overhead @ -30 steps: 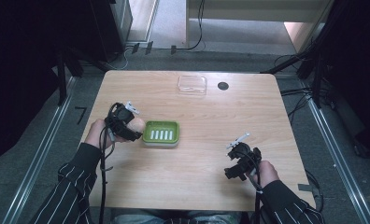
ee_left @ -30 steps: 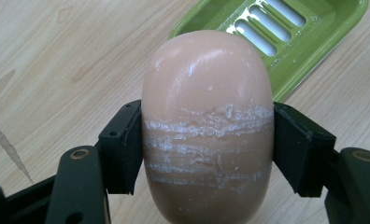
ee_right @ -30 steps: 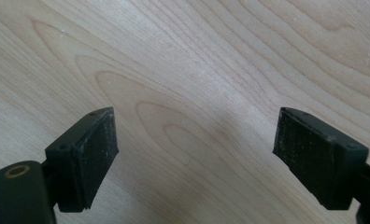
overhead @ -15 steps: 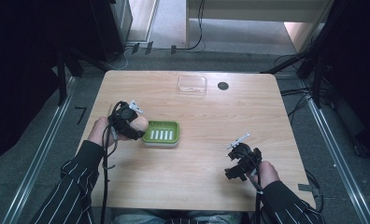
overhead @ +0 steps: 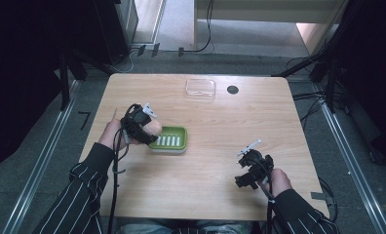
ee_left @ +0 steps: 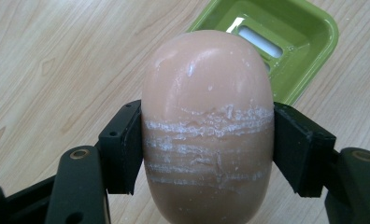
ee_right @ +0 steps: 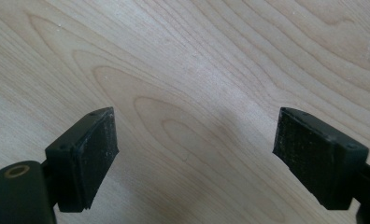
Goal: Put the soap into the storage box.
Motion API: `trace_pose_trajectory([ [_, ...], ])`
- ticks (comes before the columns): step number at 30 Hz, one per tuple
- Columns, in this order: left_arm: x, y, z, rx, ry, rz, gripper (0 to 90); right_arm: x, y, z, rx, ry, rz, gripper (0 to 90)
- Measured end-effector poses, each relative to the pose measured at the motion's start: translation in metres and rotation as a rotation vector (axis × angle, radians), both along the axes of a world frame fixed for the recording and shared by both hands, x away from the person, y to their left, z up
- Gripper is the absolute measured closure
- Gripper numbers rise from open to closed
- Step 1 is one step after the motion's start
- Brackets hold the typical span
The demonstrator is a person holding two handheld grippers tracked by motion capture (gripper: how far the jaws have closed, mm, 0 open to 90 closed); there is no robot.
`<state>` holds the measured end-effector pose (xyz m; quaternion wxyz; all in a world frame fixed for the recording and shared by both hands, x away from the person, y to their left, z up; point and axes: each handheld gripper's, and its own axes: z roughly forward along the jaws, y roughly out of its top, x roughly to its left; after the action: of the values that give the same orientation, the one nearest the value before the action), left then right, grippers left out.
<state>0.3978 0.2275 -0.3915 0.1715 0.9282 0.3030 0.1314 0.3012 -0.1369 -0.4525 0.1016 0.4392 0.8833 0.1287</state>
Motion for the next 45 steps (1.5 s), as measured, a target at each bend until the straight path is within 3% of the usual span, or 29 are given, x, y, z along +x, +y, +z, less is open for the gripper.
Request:
trace_pose_trajectory([
  [45, 0.014, -0.036, -0.018, 0.01, -0.008, -0.133, 33.2, -0.002, -0.003, -0.001, -0.002, 0.004, 0.004, 14.3],
])
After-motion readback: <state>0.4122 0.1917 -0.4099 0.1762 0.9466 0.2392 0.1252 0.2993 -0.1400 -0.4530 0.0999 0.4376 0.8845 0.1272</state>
